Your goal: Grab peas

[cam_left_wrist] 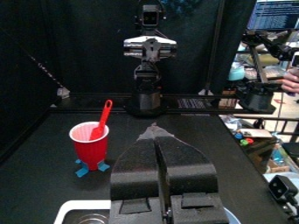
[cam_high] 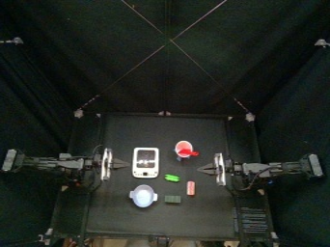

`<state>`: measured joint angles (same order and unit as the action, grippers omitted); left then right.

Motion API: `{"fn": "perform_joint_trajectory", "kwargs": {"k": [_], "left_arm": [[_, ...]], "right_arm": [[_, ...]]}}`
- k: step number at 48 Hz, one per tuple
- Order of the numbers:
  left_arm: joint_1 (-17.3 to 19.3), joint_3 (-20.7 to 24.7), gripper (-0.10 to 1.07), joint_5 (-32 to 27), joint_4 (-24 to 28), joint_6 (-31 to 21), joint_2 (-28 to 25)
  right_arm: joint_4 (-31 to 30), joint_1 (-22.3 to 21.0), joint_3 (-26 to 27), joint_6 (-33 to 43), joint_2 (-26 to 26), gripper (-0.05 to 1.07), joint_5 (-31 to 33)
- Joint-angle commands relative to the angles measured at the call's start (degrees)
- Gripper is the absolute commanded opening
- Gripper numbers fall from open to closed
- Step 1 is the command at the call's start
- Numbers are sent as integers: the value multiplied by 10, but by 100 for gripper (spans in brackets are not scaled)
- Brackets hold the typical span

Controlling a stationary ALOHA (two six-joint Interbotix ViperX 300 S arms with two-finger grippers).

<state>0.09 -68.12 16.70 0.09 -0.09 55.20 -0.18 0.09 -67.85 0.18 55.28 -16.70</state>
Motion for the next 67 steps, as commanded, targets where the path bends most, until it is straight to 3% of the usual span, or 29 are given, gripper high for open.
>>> {"fn": "perform_joint_trajectory", "kwargs": {"k": [1,12,24,38,54,67], "left_arm": [[4,4,-6,2,-25,-2,-15],[6,2,-2,-2,-47,3,-24],[7,-3,-2,5,-42,3,-40],[6,-4,-2,6,-31,3,-44],[8,-5,-2,14,-29,3,-44],[7,-7,-2,14,-22,3,-44]], "right_arm": [[4,-7,23,3,-16,-1,-7],[13,-9,91,18,-95,3,-7],[105,-4,179,23,-226,3,4],[191,-11,214,23,-329,3,132],[178,-27,245,22,-415,4,278],[116,-28,285,22,-466,11,321]]}}
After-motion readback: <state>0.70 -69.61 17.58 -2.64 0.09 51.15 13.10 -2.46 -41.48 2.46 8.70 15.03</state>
